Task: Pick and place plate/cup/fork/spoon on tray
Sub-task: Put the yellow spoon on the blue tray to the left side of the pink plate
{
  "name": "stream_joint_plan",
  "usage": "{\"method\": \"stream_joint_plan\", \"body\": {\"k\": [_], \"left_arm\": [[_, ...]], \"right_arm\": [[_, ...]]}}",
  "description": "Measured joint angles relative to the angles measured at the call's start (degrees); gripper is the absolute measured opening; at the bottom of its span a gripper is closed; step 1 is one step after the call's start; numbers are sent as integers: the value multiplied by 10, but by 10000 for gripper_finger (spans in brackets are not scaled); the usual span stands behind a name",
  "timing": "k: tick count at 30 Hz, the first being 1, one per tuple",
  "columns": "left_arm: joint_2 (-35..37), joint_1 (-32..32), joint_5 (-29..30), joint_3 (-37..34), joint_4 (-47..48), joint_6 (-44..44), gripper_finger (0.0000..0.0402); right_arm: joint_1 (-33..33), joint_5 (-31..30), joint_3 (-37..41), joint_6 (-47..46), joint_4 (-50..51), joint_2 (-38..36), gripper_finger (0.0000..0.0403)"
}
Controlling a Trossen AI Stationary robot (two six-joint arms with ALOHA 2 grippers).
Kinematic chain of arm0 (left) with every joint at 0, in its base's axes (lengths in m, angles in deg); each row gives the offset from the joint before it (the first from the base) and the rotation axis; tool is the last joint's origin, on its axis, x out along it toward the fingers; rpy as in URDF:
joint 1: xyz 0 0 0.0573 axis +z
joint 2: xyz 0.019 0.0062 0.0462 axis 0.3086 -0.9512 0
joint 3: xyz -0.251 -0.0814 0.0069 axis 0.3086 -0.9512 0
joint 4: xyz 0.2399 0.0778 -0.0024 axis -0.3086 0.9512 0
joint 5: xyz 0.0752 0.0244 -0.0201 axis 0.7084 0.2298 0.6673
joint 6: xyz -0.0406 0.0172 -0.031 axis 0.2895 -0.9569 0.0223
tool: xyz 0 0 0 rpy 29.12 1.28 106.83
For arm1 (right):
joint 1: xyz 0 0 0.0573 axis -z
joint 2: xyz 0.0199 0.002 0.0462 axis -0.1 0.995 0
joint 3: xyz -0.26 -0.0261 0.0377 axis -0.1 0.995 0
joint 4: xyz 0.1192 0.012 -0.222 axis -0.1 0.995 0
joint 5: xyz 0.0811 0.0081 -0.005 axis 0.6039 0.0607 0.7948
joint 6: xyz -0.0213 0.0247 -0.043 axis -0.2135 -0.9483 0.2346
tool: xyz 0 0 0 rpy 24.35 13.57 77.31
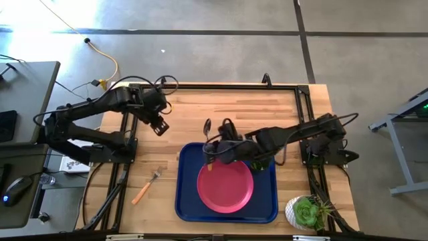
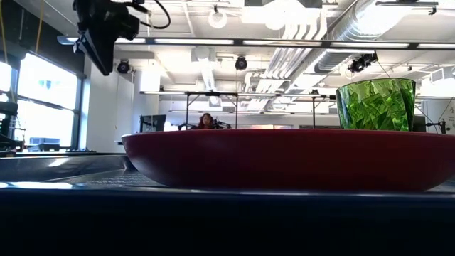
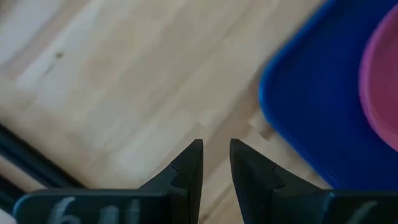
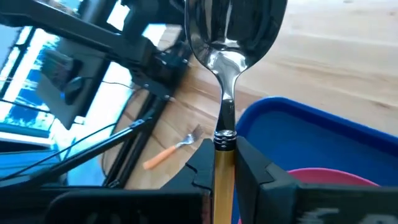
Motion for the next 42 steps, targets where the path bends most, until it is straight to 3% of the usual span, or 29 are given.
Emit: {"method": "stream_joint_plan", "body": {"k": [6, 14, 20, 29, 42], "left_arm": [[0, -74, -3, 0, 0, 52, 72], [0, -125, 2, 0, 17, 20, 72], [0, -127, 18, 0, 34, 0, 72], [0, -124, 127, 0, 44, -60, 72], [0, -114, 133, 0, 40, -57, 72]], "right_arm": [[-11, -27, 0, 11, -3, -27, 11], [-24, -16, 0, -24, -45, -13, 12], [-35, -25, 0, -44, -88, -3, 12], [-35, 27, 0, -124, -113, 56, 12], [-18, 84, 0, -228, -143, 126, 12]]}}
